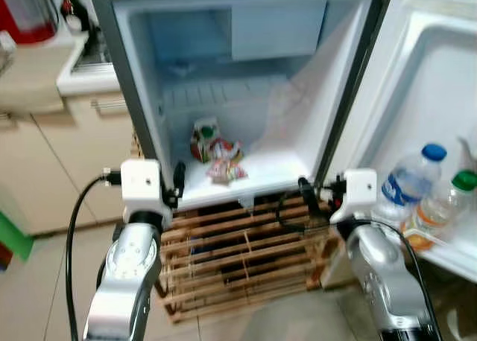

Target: Restocking fridge

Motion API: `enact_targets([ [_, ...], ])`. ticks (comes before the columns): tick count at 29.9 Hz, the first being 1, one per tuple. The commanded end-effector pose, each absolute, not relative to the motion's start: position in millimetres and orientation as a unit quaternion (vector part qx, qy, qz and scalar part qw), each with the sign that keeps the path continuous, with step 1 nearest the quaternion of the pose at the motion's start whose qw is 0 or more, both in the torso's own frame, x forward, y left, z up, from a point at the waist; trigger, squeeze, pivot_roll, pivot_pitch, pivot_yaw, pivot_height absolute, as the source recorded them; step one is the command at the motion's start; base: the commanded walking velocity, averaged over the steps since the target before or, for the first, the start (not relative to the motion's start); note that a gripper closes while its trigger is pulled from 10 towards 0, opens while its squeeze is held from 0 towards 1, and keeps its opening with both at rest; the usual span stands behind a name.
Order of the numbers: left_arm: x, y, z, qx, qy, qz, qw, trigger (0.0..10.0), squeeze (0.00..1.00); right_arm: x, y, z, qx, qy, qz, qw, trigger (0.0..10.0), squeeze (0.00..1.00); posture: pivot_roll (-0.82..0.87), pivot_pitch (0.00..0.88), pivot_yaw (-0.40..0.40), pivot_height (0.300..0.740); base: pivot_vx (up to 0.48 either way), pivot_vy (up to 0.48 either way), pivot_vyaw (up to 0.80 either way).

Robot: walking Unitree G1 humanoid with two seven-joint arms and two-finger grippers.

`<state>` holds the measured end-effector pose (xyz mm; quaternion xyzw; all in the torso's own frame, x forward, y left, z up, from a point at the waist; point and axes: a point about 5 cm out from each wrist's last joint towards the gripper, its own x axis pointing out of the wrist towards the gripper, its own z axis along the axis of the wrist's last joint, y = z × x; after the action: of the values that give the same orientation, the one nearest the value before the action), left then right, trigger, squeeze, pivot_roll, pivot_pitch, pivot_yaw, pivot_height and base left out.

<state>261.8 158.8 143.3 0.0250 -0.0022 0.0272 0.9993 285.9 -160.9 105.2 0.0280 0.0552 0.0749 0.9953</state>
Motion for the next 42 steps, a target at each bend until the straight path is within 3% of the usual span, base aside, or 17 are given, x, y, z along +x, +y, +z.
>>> enact_targets([
  [1,263,162,146,0.028,-0.008,0.038,0.999,10.0,0.0,287,-165,107,0.023,0.051,0.065,0.996,10.0,0.0,-0.12,0.0,0.037,0.74,0.0,-0.416,0.0],
  [24,263,162,146,0.028,-0.008,0.038,0.999,10.0,0.0,287,-165,107,0.023,0.051,0.065,0.996,10.0,0.0,-0.12,0.0,0.037,0.74,0.0,-0.416,0.0],
  [29,268,164,139,0.029,0.0,0.057,0.998,10.0,0.0,284,-152,104,0.007,0.05,0.123,0.991,10.0,0.0,-0.14,0.0,0.045,0.74,-0.302,-0.335,0.0],
  [42,271,163,139,0.027,-0.003,0.05,0.998,10.0,0.0,281,-149,100,0.004,0.057,0.132,0.99,10.0,0.0,-0.14,0.0,0.047,0.74,0.0,-0.02,0.0],
])
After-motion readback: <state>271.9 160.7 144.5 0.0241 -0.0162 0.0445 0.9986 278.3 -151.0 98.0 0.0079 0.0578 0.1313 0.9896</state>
